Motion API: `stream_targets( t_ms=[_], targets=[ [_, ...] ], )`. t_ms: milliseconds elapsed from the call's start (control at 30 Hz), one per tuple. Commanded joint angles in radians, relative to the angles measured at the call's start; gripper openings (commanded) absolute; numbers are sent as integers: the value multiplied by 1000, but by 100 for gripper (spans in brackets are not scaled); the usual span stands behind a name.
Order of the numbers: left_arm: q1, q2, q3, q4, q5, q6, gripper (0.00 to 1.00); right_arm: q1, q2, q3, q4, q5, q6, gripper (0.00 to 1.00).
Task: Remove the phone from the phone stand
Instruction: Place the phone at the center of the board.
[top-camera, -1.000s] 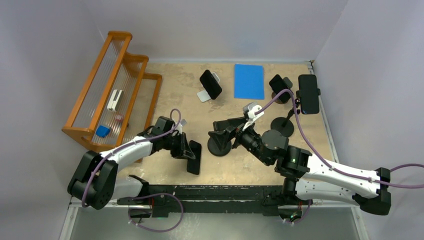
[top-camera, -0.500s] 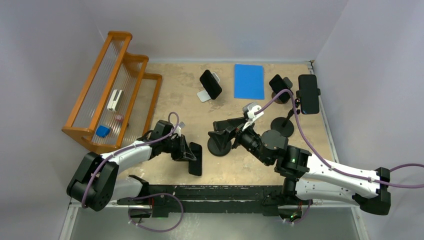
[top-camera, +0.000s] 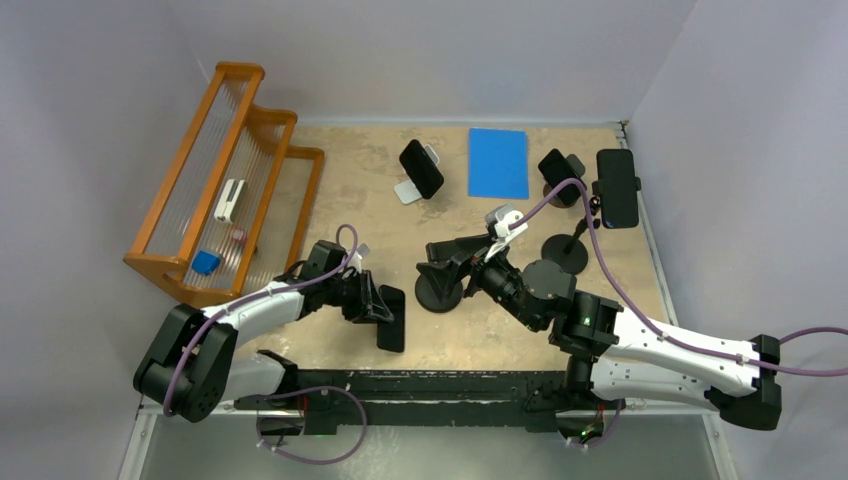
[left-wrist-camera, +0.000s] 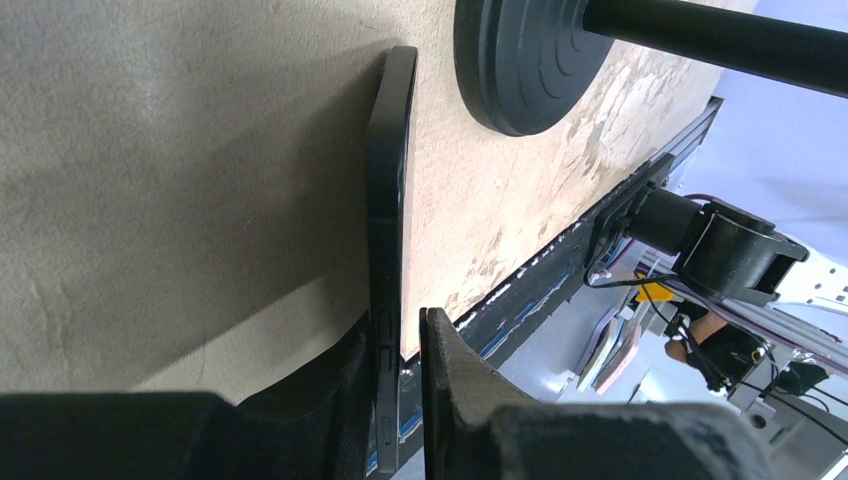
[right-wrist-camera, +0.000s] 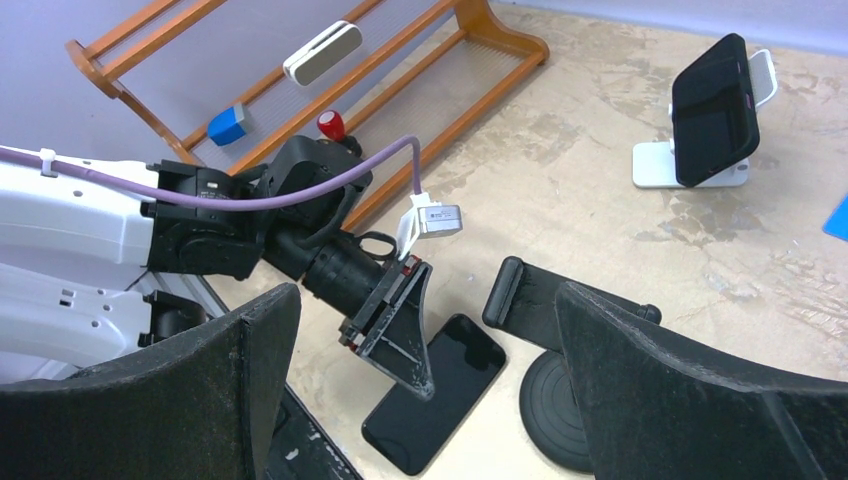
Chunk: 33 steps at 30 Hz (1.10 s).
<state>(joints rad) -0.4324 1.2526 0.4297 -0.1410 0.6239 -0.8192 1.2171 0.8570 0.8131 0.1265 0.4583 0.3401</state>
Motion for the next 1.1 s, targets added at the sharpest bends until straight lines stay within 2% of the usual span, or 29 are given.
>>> stream_targets(
  t_ms=[0,433,1067],
  targets=[
    [4,-14,11,14,6,0,21,3,-9,-1,50,27,9,99],
    [3,-44,19,-48,-82,-3,31,4,-10,-8,51,32,10,99],
    [0,-34,28,-87,-160,0,35,4,-27,-24,45,45,12,99]
  ],
)
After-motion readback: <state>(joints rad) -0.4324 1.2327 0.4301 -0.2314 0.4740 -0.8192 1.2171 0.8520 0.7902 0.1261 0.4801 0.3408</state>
